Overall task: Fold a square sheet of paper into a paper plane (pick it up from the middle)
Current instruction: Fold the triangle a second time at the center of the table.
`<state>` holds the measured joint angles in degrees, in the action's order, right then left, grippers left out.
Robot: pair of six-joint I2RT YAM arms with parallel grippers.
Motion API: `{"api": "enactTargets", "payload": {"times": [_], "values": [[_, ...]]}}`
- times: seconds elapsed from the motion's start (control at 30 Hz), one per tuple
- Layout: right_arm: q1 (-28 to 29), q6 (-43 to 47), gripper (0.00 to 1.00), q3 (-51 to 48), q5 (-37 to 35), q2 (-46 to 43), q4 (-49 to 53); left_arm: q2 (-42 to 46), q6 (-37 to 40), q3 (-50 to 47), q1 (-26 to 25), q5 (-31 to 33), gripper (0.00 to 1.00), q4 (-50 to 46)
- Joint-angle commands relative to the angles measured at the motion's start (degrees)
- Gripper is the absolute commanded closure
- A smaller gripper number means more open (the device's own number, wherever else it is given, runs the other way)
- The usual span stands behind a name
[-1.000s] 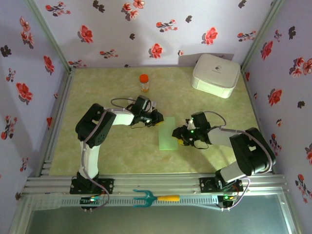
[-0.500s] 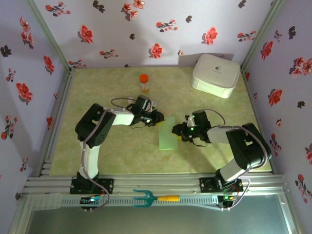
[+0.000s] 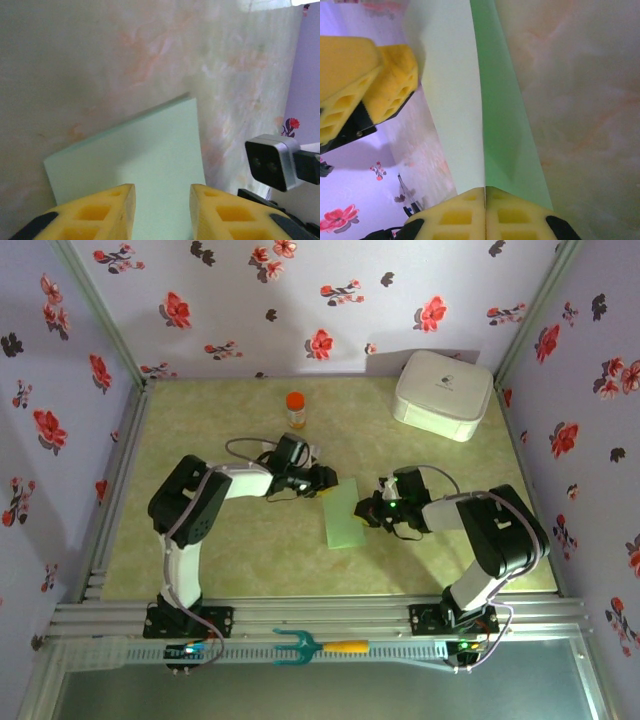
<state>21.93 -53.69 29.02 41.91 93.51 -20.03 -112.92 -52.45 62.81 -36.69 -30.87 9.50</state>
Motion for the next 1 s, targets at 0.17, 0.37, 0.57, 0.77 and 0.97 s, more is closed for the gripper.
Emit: {"api": "enactTargets", "payload": {"times": [0.17,0.37,0.57,0.77,0.97], "values": [[-0.4,-9.86,0.97,-0.6,-2.72,2.75,-10.28,15.64,10.04,-3.99,-1.26,11.68,0.57,-7.18],[0.06,-13.0,0.89,-1.06,-2.72,5.01,-14.94,23.72,12.27,-11.99,-2.44,18.57,0.61,-2.53],[-0.13,-6.31,0.76,1.34,-2.03,3.0,-5.7,27.69,18.92,-19.94,-7.91,20.81,0.65,10.24],[-0.22,-0.14,0.8,4.7,-1.04,1.74,3.24,26.04,29.64,-20.3,-16.34,24.32,0.65,11.05],[-0.31,-0.09,0.89,5.42,0.01,2.02,3.19,23.96,42.92,-20.6,-25.79,36.11,0.59,9.63]]}}
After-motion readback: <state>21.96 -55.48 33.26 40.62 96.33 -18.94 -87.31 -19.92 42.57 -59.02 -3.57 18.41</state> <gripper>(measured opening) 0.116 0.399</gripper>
